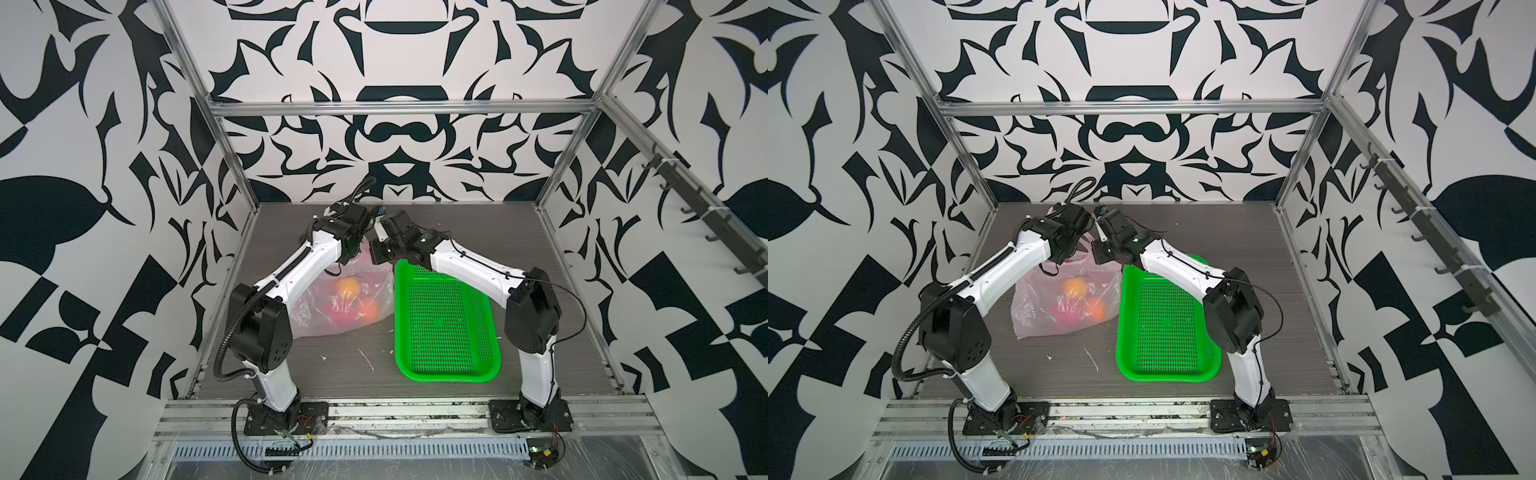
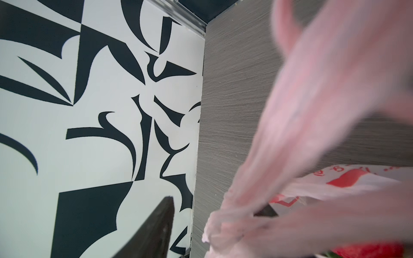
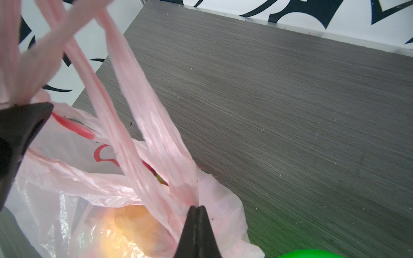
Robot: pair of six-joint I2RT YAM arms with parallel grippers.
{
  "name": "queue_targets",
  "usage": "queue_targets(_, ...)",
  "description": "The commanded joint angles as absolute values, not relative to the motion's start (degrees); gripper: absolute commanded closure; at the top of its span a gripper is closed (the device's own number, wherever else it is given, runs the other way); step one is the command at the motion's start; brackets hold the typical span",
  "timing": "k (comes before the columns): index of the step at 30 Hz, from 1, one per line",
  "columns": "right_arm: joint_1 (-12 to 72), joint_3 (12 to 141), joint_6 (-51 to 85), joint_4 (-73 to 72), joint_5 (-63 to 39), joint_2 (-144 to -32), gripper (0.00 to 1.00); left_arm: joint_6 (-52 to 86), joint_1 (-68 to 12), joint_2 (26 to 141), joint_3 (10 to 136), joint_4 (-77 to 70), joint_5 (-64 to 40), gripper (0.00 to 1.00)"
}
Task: Untie the knot of the plastic bag and take out the fruit
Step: Untie the plastic bag at the center of the table.
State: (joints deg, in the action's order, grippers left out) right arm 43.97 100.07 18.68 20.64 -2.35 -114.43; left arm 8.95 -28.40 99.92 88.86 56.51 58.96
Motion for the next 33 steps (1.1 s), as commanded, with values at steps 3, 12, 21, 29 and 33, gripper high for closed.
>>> queue_targets(3, 43.67, 100.03, 19.59, 19.27, -2.01, -112.24, 1.00, 9.81, -27.86, 99.15, 87.63, 59.10, 61.26, 0.45)
queue_targets(12, 41.95, 99.40, 21.66, 19.36, -1.93, -112.25, 1.00, 12.43, -27.80, 95.79, 85.86, 60.23, 57.92, 0.48)
queue_targets(21, 40.97, 100.02, 22.77, 19.42, -2.90, -113.38, 1.00, 14.56, -26.99, 93.45, 82.56, 59.88, 56.68, 0.62)
queue_targets(29, 40.81, 100.09, 22.61, 20.30, -3.03, -113.12, 1.00, 15.67, -26.64, 91.01, 82.82, 57.92, 53.21, 0.99)
queue_targets(33, 40.87, 100.62, 22.72, 21.91, -3.15, -112.78, 1.00, 17.36, -26.46, 87.17, 81.39, 55.80, 48.66, 1.00)
